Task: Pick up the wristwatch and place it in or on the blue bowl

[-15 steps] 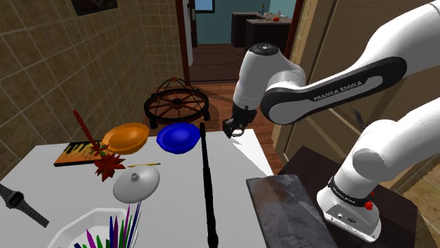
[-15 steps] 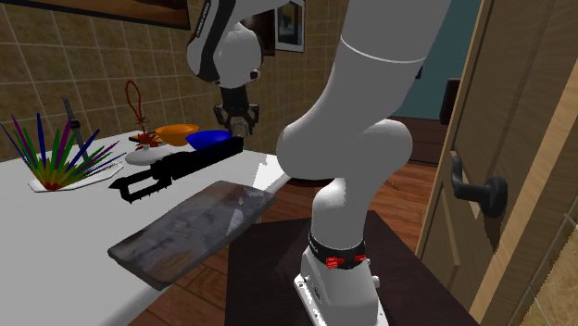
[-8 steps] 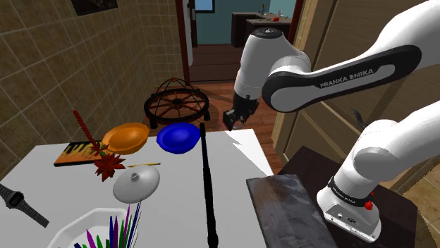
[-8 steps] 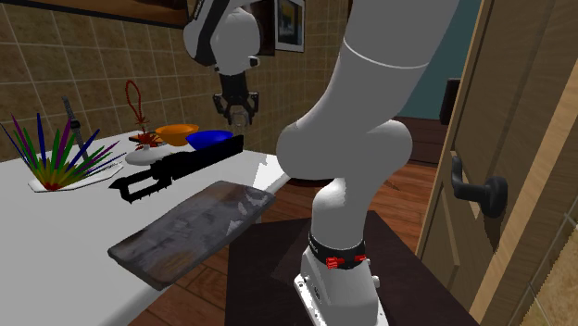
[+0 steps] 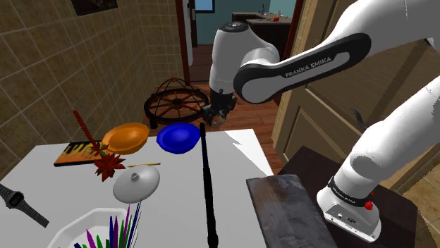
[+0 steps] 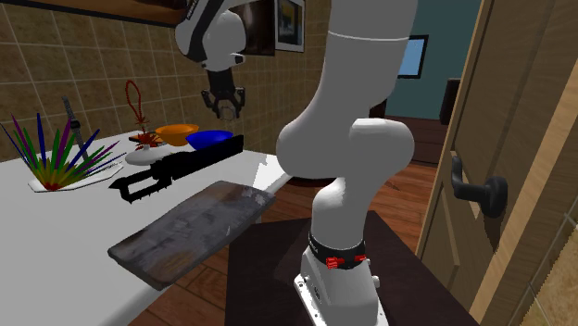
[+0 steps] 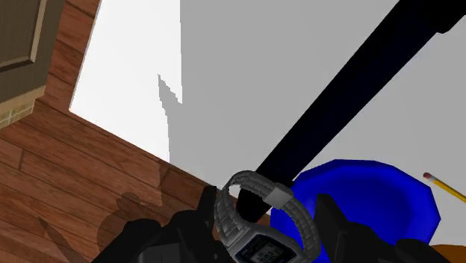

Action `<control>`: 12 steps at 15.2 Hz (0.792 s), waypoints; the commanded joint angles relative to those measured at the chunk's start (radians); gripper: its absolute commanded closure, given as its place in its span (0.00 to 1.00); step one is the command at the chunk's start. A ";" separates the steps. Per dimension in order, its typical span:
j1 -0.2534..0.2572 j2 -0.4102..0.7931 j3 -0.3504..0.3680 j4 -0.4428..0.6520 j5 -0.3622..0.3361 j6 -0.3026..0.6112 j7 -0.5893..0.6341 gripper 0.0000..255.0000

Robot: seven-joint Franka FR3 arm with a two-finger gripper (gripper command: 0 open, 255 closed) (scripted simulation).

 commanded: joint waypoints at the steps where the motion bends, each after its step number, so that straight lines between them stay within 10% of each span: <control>1: -0.022 0.097 0.033 0.088 -0.062 -0.008 0.049 1.00; 12: 0.093 0.628 0.052 0.668 -0.407 -0.201 0.246 1.00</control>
